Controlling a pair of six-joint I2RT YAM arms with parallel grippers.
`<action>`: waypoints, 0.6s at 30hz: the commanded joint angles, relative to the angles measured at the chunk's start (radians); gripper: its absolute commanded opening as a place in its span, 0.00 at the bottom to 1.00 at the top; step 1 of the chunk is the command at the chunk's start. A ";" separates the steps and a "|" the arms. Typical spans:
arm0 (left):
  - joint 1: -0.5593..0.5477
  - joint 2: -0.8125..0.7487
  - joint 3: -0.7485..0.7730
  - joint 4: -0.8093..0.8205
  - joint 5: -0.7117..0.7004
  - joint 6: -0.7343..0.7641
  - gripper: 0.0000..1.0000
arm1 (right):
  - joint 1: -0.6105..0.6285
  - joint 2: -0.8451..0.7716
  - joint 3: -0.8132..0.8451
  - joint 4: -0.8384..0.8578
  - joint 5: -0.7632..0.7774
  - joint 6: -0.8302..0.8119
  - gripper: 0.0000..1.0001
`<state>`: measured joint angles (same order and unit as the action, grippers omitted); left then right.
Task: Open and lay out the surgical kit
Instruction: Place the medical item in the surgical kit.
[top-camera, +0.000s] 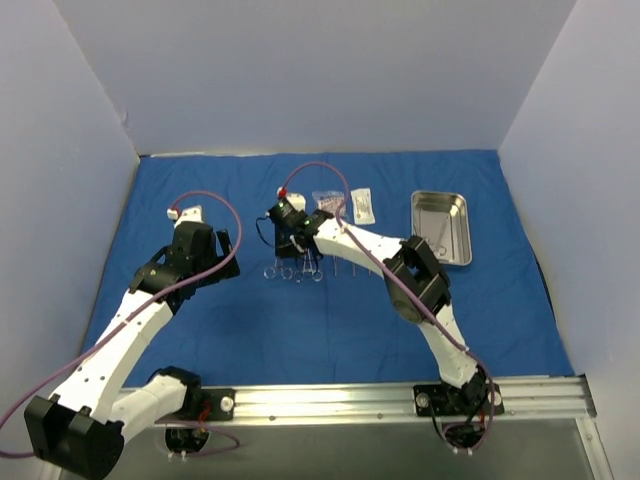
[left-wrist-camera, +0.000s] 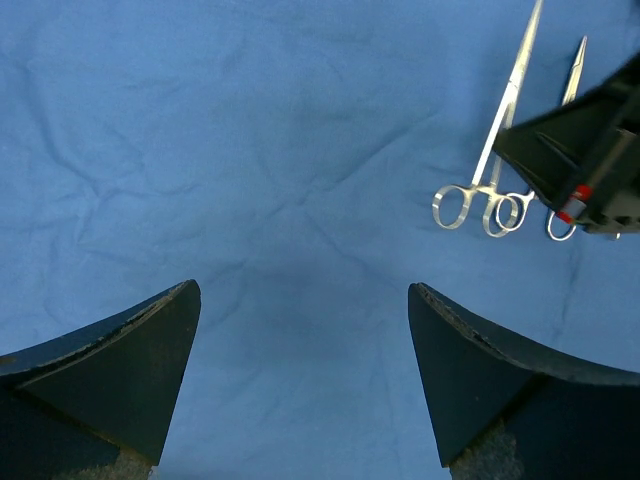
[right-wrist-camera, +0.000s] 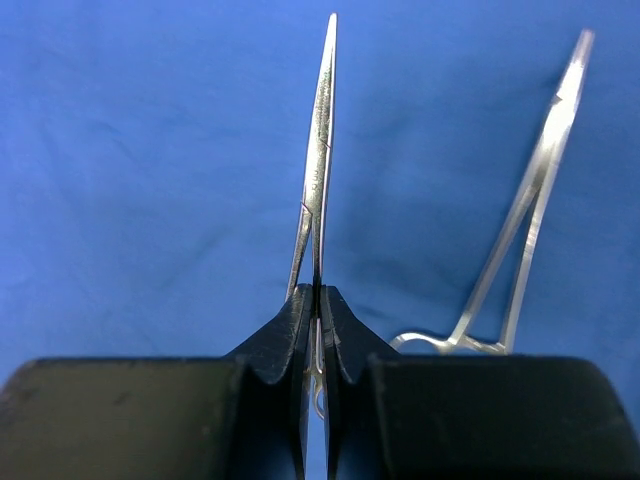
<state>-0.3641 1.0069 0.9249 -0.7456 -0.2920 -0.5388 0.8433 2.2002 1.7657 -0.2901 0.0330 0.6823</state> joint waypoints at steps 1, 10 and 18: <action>0.008 -0.025 0.028 -0.006 -0.019 -0.004 0.94 | 0.014 0.021 0.057 0.020 0.057 0.054 0.00; 0.008 -0.025 0.019 0.002 -0.013 -0.003 0.94 | 0.023 0.076 0.067 0.031 0.054 0.089 0.00; 0.008 -0.017 0.017 0.006 -0.004 0.002 0.94 | 0.025 0.115 0.098 0.028 0.056 0.072 0.00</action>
<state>-0.3634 0.9989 0.9249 -0.7460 -0.2916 -0.5385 0.8612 2.3054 1.8030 -0.2527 0.0547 0.7521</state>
